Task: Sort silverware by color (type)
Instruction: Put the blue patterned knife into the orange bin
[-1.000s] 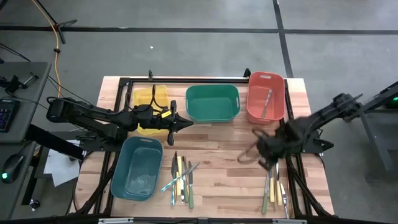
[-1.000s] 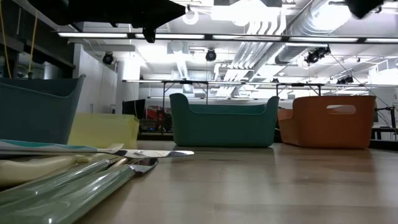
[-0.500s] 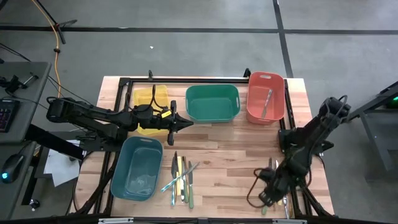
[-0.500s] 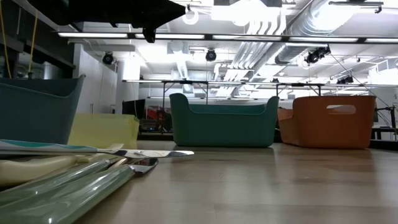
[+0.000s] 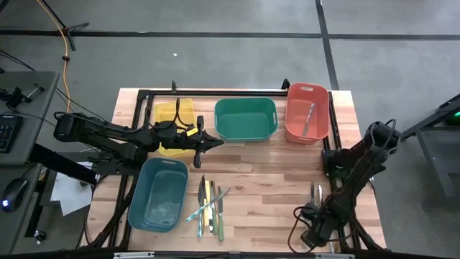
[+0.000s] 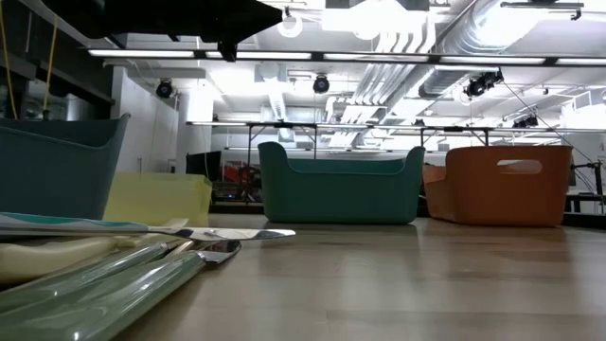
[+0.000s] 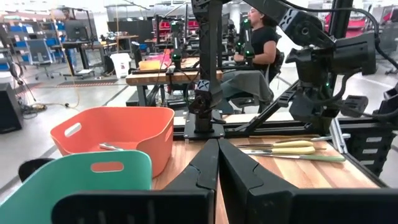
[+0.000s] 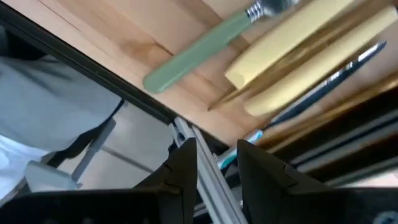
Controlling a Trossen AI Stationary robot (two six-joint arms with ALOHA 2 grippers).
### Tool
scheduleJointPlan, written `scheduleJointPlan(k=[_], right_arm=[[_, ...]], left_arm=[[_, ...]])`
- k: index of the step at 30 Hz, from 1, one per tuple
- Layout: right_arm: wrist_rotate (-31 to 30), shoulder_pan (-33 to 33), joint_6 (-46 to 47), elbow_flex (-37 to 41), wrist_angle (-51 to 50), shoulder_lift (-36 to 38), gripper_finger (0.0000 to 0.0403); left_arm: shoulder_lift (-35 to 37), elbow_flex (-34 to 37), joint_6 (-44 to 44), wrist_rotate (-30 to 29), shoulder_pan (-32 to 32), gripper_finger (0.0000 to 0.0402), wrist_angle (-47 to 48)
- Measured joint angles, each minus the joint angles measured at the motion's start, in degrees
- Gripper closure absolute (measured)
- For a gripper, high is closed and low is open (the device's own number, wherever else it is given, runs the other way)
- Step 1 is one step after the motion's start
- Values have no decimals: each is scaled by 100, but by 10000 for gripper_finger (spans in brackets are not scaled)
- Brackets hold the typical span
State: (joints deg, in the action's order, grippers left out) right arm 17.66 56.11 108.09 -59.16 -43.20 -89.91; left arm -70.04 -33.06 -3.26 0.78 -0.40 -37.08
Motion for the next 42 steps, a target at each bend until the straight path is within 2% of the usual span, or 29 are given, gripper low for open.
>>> scheduleJointPlan(k=[4,8,10,14,20,22,25,32,42], right_arm=[[-430,195,-146,0,-86,-2,304],[-88,303,-38,0,-666,-2,308],[64,362,-189,0,-818,-2,324],[203,409,-1357,0,-715,-137,389],[555,432,-4025,0,-320,-701,400],[699,434,-4433,0,-495,-867,399],[719,446,-4643,2,-802,-995,402],[541,565,-4900,1,-796,-1231,402],[530,744,-4808,2,-771,-1322,403]], left_arm=[[-2,0,-66,0,0,399,0],[-2,0,-92,-2,0,399,-2],[-2,0,-90,-4,0,399,-2],[-2,0,-90,-7,0,399,-4],[0,0,-148,-20,0,399,-4],[-1,0,-188,-20,0,399,-7],[-2,0,-191,-20,0,399,-6],[-1,0,-153,-18,0,399,-4],[-1,0,-151,-17,0,399,-2]])
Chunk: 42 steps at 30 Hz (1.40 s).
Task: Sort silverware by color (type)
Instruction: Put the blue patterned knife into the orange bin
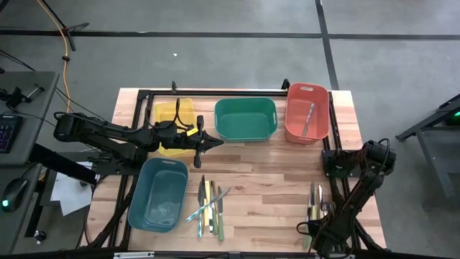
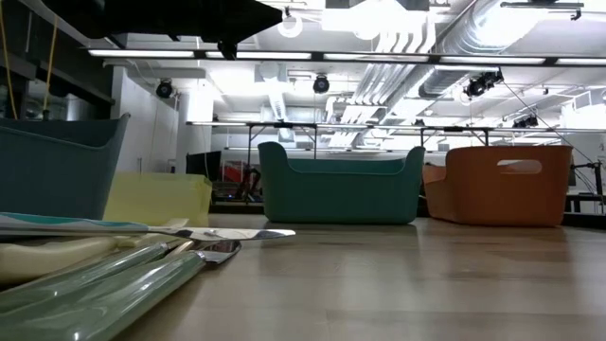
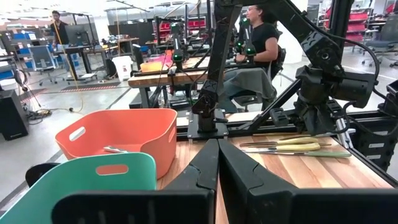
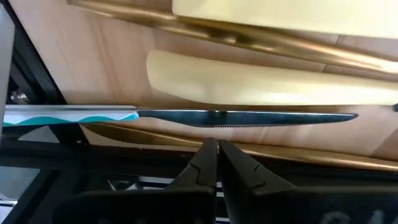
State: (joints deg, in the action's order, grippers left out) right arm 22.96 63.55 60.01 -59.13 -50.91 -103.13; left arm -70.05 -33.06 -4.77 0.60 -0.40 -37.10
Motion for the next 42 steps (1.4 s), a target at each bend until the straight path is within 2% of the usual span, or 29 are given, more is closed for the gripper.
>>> scheduleJointPlan(k=[7,19,26,30,42], right_arm=[[-302,0,-6,-2,101,0,403],[-302,0,-51,-2,100,-44,403],[100,-7,-395,-22,148,-328,403],[82,-4,-423,-20,148,-328,403],[-588,-278,-941,-13,-379,-332,403]], left_arm=[[1,0,1,0,0,399,0],[0,0,5,2,0,399,0],[0,0,6,2,0,399,1],[1,0,6,2,0,399,0],[0,0,4,2,0,399,-2]])
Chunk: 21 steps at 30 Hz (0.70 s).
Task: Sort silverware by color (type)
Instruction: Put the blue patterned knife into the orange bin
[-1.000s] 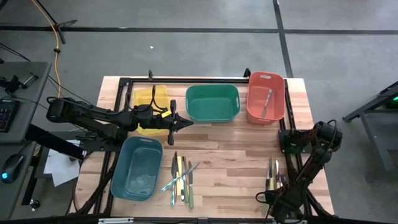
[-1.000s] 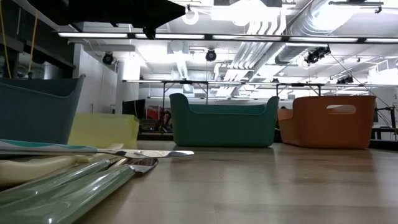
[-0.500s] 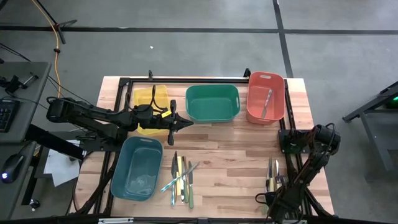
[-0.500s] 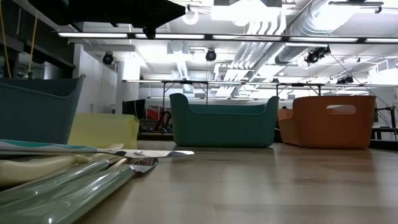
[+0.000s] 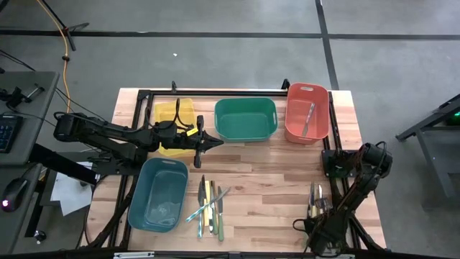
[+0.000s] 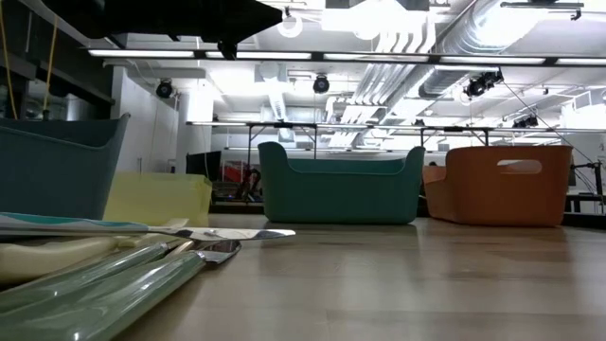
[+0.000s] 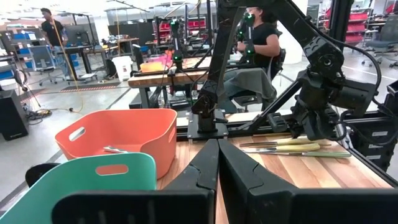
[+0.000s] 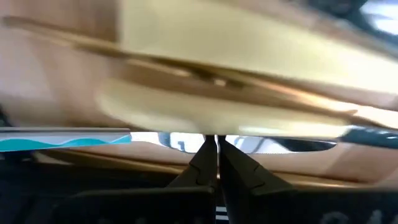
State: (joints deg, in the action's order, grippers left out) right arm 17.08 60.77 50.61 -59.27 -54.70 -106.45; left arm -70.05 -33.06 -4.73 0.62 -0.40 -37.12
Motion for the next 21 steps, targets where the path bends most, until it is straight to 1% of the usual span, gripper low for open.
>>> scheduleJointPlan(k=[4,12,21], right_arm=[[-144,-164,-367,4,-293,-8,403],[-799,-498,-894,23,-851,-26,403],[-1530,-937,-1516,26,-1062,-28,403]], left_arm=[[1,0,1,0,0,399,0],[1,0,0,0,0,399,2],[1,0,1,2,0,399,2]])
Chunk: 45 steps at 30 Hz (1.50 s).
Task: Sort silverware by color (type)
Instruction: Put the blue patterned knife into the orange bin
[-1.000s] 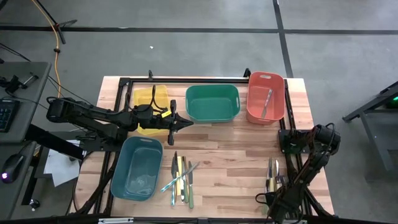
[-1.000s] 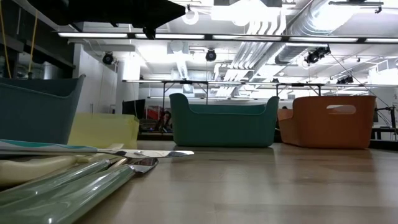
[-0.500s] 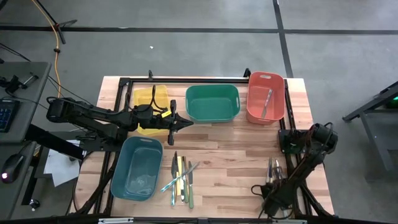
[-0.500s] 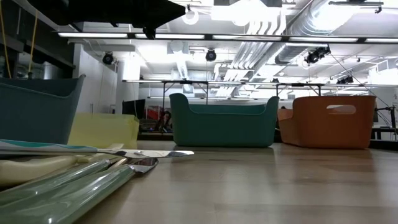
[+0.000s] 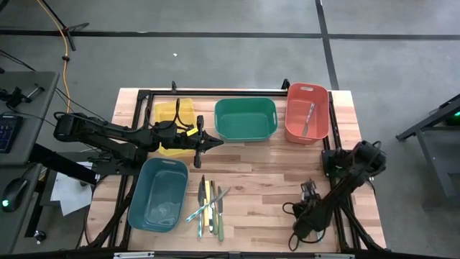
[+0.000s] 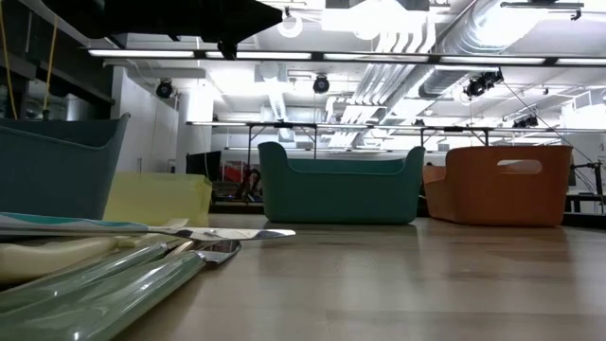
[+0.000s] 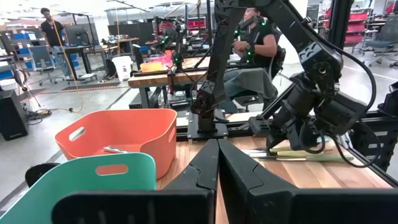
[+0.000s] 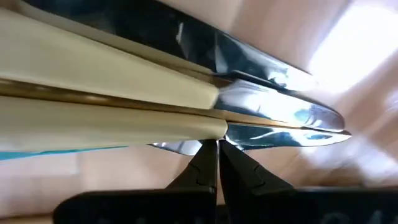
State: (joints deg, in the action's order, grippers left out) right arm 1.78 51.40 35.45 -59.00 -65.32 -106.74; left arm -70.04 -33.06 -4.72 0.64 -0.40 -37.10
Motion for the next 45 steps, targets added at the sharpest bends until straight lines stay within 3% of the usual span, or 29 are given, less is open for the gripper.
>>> scheduleJointPlan(k=[25,34,40,45], right_arm=[[-1806,-1999,-2247,-2,-85,0,403],[-2085,-2597,-2923,-13,415,15,403],[-2338,-2750,-2980,-13,120,136,403],[-2571,-2734,-2422,-13,-31,735,403]], left_arm=[[0,-2,-1,0,0,399,90],[0,-2,-1,-1,0,399,90],[0,-2,0,1,0,399,92],[0,-2,-2,0,0,399,92]])
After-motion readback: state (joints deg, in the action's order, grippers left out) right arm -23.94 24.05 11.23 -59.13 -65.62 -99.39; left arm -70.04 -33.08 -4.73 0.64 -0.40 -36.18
